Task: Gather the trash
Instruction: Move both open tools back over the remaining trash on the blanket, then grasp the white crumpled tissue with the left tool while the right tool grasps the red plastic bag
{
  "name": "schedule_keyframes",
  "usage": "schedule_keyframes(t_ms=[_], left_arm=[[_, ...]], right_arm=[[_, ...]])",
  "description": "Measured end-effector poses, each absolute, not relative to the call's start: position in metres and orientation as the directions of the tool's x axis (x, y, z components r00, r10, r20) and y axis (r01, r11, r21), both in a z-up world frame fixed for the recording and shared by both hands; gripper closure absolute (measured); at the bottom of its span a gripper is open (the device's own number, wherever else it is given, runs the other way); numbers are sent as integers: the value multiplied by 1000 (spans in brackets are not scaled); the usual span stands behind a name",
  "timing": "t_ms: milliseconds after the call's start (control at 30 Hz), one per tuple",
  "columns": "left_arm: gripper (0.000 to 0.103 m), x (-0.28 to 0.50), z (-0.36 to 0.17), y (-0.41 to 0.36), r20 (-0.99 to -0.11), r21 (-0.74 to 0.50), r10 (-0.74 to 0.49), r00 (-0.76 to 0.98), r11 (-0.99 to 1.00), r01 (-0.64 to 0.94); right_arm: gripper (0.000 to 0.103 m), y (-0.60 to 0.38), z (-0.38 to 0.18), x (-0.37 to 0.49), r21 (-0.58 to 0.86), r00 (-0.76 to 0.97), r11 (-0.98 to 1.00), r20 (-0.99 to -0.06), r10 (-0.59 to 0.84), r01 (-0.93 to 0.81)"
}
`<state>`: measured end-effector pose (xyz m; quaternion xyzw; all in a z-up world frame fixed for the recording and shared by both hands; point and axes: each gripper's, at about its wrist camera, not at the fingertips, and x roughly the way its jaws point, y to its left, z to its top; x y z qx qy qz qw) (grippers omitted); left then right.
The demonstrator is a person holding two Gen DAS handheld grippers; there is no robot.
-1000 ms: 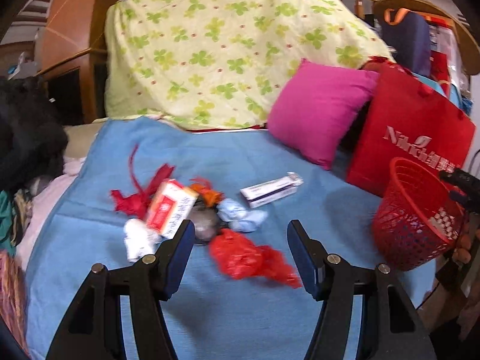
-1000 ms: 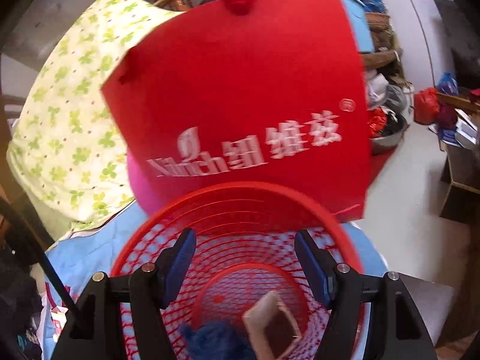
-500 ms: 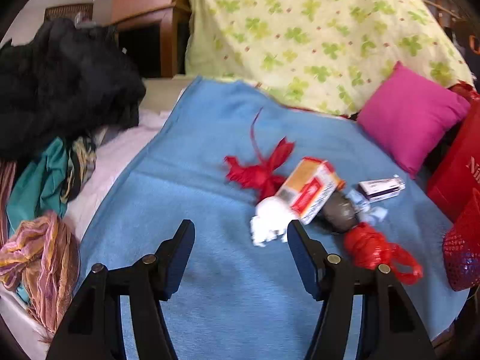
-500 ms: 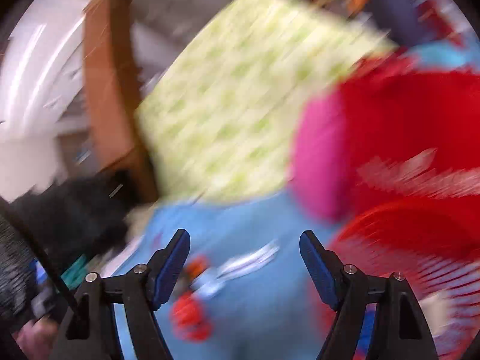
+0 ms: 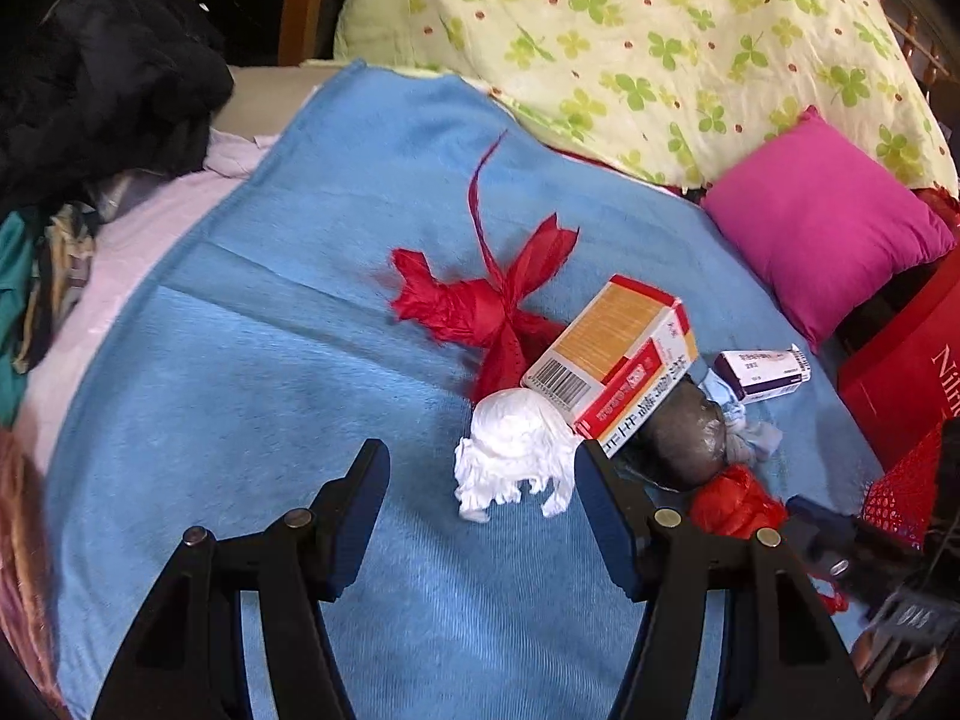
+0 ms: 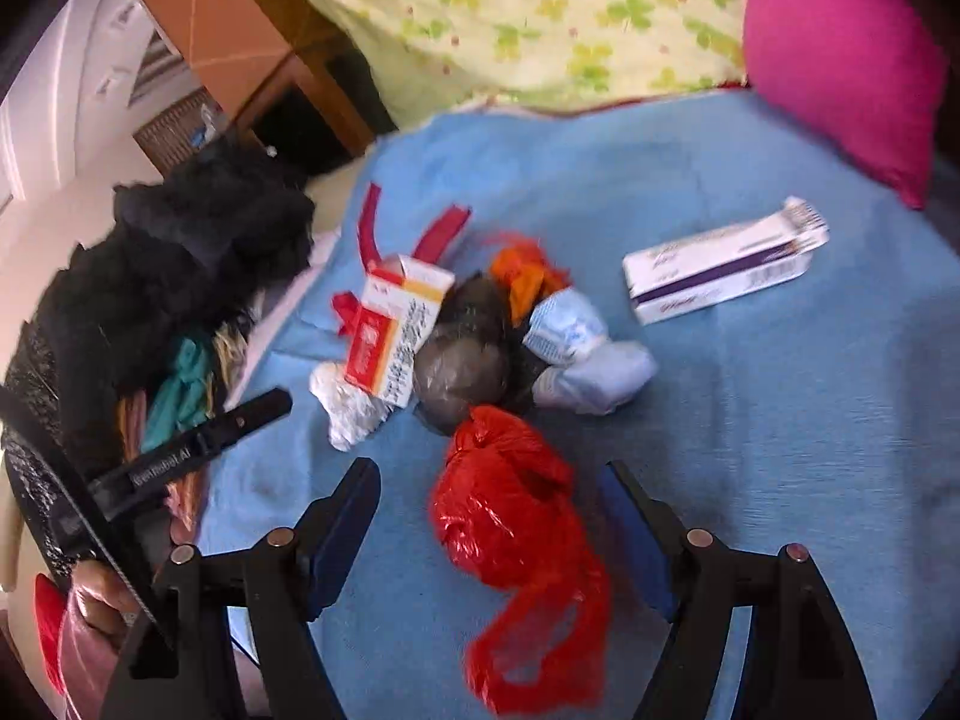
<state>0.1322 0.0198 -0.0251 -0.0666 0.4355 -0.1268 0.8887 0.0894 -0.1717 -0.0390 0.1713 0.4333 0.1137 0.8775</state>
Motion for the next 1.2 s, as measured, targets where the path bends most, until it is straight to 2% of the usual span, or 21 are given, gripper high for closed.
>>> schedule_keyframes(t_ms=[67,167,233,300,367,433,467,800,900,933,967,1000,1067,1100,1167,1200], left_arm=[[38,139,-33,16,-770,-239,-291,568,957,167],[39,144,-43,7,-787,-221,-288,545,957,187],[49,147,-47,0,-793,-217,-295,532,954,206],[64,147,-50,-6,-795,-233,-319,516,946,225],[71,145,-50,-11,-795,-222,-318,517,945,240],[92,142,-49,-14,-793,-225,-331,511,939,259],[96,141,-48,-15,-790,-245,-354,501,931,270],[97,109,-24,-16,-763,-226,-372,529,920,320],[97,105,-23,-14,-774,-182,-329,540,934,309],[95,106,-24,-14,-777,-169,-318,544,937,306],[85,108,-25,-14,-782,-162,-305,544,941,296],[59,110,-27,-12,-787,-164,-299,540,945,285],[29,112,-28,-11,-782,-157,-287,554,950,271],[29,113,-29,-14,-778,-147,-279,562,952,268],[29,118,-33,-22,-785,-159,-295,544,946,283],[29,119,-36,-24,-791,-160,-297,535,944,289]], right_arm=[[45,-164,-49,95,380,568,924,-752,335,-42],[48,-161,-55,92,383,545,923,-766,340,-37],[53,-163,-51,87,384,555,923,-760,338,-36],[54,-166,-49,83,389,565,921,-755,332,-21],[55,-172,-47,79,402,567,916,-752,336,-11],[55,-178,-44,73,407,574,913,-748,334,-2],[55,-180,-42,71,408,577,913,-745,333,0],[55,-212,-24,43,444,620,895,-711,332,29],[55,-218,-27,42,475,602,879,-713,359,39],[55,-218,-29,42,477,596,878,-716,363,39],[55,-217,-31,43,476,587,879,-722,367,37],[53,-216,-34,45,477,573,878,-729,374,35],[52,-214,-41,48,481,550,876,-744,381,44],[50,-213,-44,49,480,540,876,-750,383,46],[41,-212,-49,53,477,522,877,-762,383,53],[41,-212,-51,54,476,516,878,-767,382,57]])
